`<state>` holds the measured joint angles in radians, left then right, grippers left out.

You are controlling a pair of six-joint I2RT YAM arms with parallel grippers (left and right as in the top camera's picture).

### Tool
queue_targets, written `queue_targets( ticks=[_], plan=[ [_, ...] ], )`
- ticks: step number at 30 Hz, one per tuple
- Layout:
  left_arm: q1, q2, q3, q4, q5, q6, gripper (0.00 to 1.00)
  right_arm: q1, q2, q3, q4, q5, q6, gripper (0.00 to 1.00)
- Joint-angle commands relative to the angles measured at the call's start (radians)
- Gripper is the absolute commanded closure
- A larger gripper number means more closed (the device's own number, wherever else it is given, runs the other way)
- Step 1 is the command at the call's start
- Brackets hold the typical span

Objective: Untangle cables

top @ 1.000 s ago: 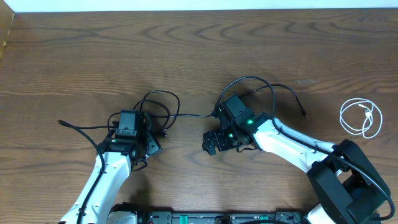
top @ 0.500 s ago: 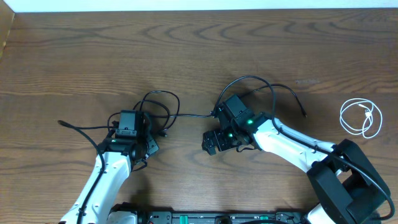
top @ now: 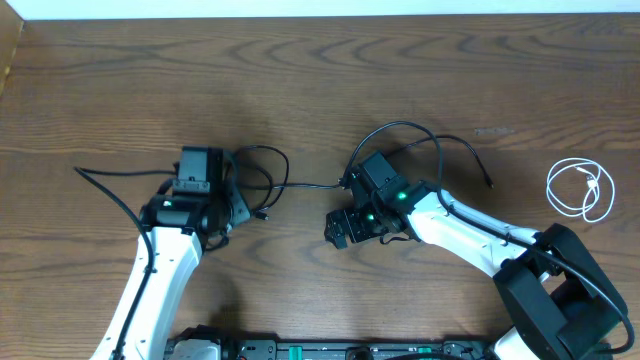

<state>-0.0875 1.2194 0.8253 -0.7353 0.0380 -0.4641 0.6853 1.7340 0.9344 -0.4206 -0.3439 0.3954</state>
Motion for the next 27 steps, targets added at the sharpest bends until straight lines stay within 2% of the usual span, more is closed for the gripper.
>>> queue_targets(
  ticks=[1, 11, 19, 27],
  plan=[
    [0.004, -0.003, 0.035, 0.054, -0.017, 0.027, 0.93, 0.003, 0.014, -0.007, 0.003, 0.002, 0.008, 0.01],
    [0.004, 0.053, 0.034, 0.194, -0.032, 0.043, 0.93, 0.003, 0.014, -0.007, 0.003, 0.002, 0.008, 0.01],
    [0.004, 0.152, 0.034, 0.312, -0.032, 0.106, 0.93, 0.003, 0.014, -0.007, 0.003, 0.002, 0.008, 0.01],
    [0.004, 0.273, 0.034, 0.375, -0.031, 0.108, 0.93, 0.003, 0.014, -0.007, 0.003, 0.002, 0.008, 0.01]
  ],
)
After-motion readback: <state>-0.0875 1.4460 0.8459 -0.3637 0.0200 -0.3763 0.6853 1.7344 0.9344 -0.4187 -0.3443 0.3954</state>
